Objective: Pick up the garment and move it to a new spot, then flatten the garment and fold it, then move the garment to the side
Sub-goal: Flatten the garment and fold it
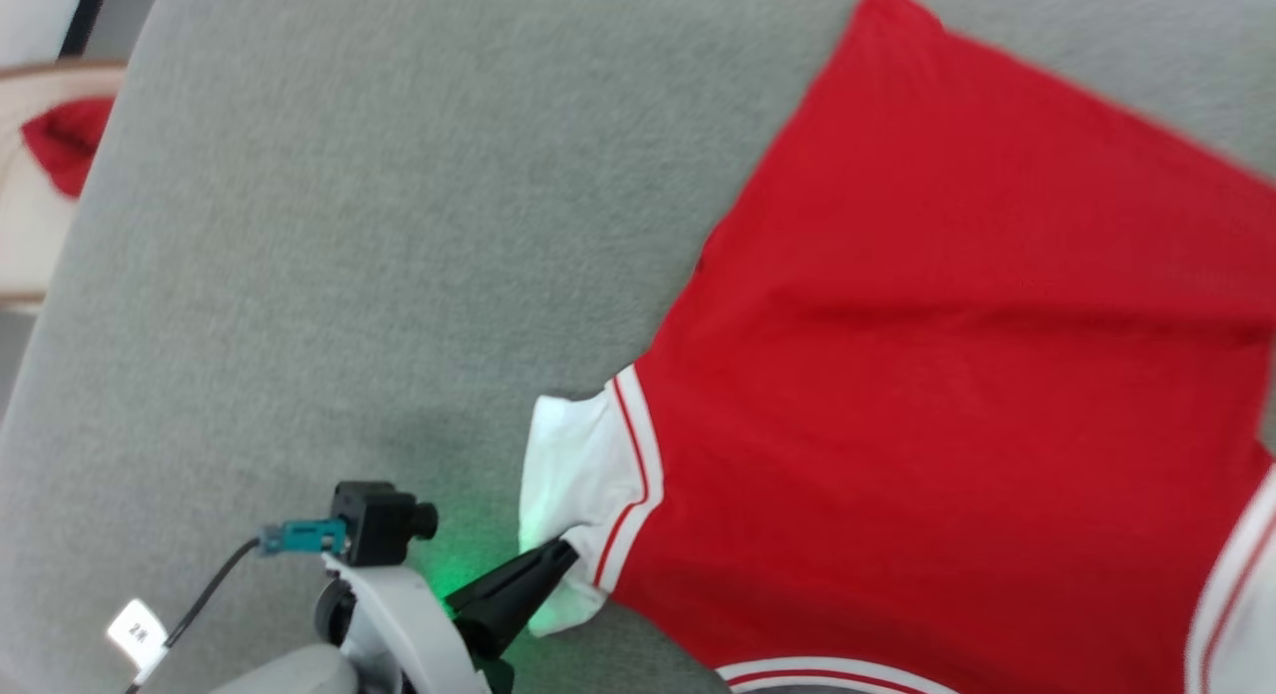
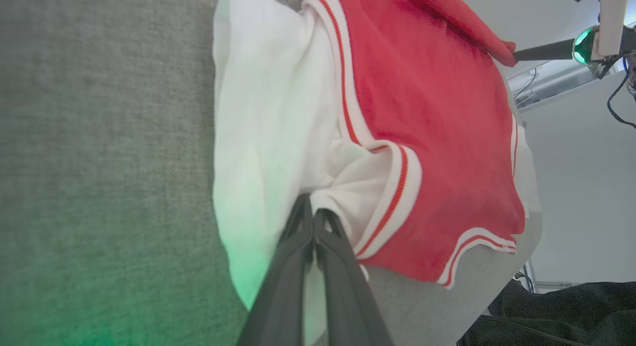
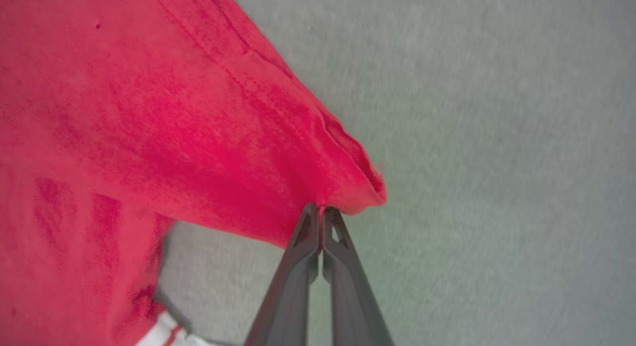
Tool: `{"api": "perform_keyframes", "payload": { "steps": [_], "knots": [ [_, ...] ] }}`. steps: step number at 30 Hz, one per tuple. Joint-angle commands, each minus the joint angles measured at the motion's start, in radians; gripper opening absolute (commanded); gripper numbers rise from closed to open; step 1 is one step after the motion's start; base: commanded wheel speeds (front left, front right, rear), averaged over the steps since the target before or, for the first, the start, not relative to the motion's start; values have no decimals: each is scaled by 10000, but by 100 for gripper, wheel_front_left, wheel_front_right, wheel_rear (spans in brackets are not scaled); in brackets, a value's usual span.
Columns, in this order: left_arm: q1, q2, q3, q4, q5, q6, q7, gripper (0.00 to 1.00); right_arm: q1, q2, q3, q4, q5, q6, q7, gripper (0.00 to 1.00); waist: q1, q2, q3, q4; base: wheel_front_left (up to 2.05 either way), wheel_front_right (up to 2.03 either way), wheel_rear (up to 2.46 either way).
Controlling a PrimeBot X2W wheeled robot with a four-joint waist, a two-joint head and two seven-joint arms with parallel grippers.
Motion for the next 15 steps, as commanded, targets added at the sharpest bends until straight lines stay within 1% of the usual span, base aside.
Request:
{"api": "perform_keyframes", "payload": {
  "steps": [1,4,7,11,15],
  "knots": [
    [179,124,16,-11,-56,110,-46,0,610,-141,-166,-238,256,-11,57,0,0,-1,-795,-734,0,0,0],
    [391,323,53,-160,-133,236,-97,0,2108,-366,-494,-982,785,-11,234,0,0,-1,-1072,-957,0,0,0],
    [555,522,81,-316,-180,384,-148,0,3661,-507,-776,-1833,1021,-9,416,0,0,-1,-1267,-1169,0,0,0],
    [721,749,146,-527,-205,587,-181,0,5610,-190,-1214,-2900,1224,-9,610,0,0,-1,-1408,-1419,0,0,0],
    [819,908,192,-749,-228,744,-218,0,7220,212,-1321,-3839,1139,-9,890,0,0,-1,-1456,-1604,0,0,0]
  ]
}}
